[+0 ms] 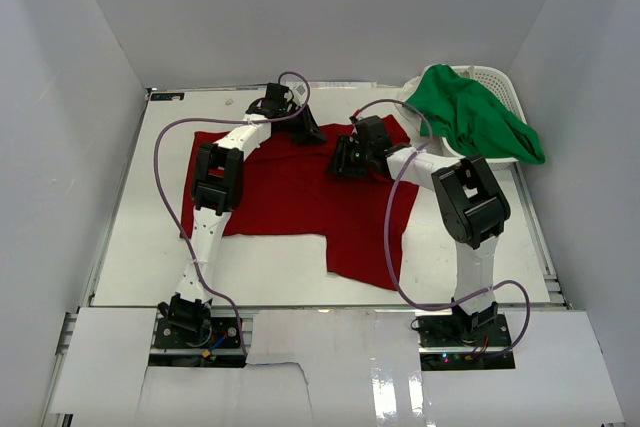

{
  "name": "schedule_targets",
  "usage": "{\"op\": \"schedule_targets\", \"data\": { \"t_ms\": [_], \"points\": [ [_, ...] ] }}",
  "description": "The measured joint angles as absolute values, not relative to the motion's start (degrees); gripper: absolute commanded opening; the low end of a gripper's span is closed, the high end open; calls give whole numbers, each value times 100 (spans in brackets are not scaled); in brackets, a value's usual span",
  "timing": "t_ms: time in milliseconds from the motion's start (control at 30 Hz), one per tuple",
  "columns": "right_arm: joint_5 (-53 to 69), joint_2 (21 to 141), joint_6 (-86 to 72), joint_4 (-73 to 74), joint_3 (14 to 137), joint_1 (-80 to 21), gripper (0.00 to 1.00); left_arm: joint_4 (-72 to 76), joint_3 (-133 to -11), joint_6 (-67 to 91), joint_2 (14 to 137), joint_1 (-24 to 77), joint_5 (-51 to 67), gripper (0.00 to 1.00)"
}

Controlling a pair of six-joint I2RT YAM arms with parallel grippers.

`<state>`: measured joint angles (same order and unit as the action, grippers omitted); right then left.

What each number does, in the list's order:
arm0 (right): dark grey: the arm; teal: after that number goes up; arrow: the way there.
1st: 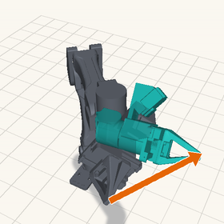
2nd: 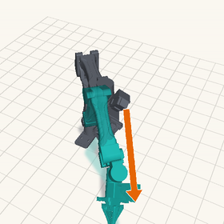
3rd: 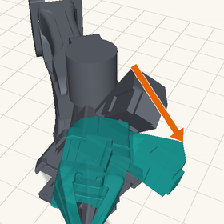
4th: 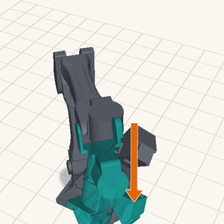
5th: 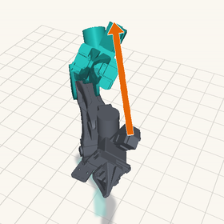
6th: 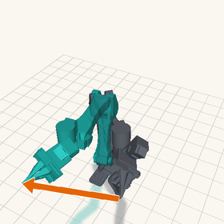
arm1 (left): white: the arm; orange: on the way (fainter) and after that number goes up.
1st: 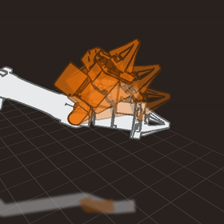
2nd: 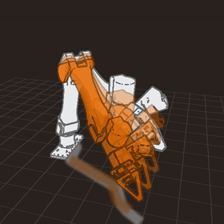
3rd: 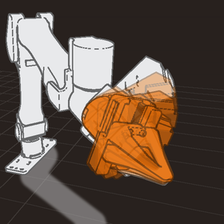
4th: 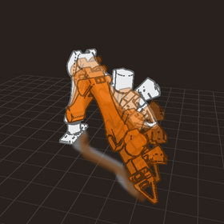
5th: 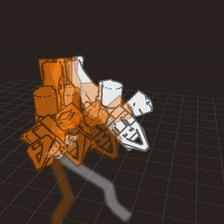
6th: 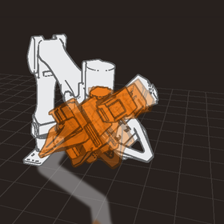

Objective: Fold and stack the t-shirts

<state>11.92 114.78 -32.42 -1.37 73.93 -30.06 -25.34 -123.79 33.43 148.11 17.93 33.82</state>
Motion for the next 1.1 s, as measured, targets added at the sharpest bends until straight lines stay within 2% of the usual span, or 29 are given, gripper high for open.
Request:
{"op": "schedule_targets", "data": {
  "t_ms": [333,667,700,733,833,1100],
  "points": [
    [834,11043,-2705,558,7502,-3315,60,-2534,-12379,3343,14811,1793,3385,35],
    [399,10624,-1382,827,7767,-3242,67,-2545,-12379,3343,14809,1793,3385,35],
    [379,10634,-1216,869,7767,-3218,66,-2547,-12379,3343,14807,1796,3382,35],
    [373,10654,-1100,895,7767,-3205,61,-2550,-12379,3343,14807,1796,3382,35],
    [379,10809,-808,908,7791,-3144,54,-2550,-12379,3343,14807,1796,3382,35],
    [401,11620,-543,989,8162,-3009,52,-2580,-12379,3330,14796,1798,3380,35]
  ]
}}
